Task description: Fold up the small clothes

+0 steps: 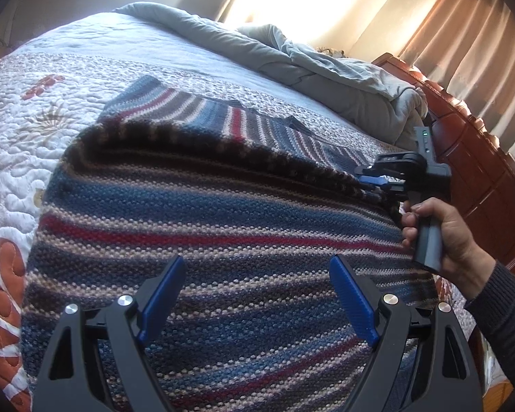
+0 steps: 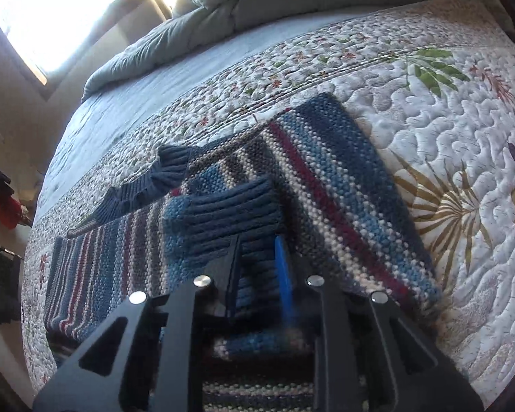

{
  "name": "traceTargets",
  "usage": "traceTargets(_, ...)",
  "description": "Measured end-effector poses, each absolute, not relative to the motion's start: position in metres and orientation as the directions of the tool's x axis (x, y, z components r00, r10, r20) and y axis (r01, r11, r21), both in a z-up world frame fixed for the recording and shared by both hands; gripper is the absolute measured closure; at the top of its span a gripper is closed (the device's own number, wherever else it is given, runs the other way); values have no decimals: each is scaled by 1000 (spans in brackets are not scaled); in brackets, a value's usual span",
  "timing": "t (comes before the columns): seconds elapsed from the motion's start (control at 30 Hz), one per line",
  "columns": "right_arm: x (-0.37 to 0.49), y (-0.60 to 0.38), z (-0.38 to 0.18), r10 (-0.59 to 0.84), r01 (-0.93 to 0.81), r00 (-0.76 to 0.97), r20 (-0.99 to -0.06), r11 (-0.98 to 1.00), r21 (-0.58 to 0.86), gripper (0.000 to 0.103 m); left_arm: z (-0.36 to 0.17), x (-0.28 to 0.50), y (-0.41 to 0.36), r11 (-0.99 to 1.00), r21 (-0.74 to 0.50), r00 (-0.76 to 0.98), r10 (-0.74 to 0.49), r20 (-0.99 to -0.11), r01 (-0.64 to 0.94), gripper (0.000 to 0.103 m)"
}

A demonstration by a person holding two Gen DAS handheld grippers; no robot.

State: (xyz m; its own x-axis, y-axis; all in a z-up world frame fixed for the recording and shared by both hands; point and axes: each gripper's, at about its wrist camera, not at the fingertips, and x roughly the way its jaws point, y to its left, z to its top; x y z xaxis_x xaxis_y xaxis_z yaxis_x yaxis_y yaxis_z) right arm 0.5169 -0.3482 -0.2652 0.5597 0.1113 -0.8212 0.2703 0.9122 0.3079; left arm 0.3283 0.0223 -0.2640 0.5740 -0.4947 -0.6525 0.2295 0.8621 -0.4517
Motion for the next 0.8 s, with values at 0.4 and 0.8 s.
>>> traceTargets(0.4,352,-370,-214,300,144,587,-752,876,461,47,-263,320,35,835,-521,506,-532,-679,178,17)
traceTargets(0.8,170,-419,-261,457,272,500,-735,724,634,22,-266,208,165,769,-634,456,-534,-712,-87,16)
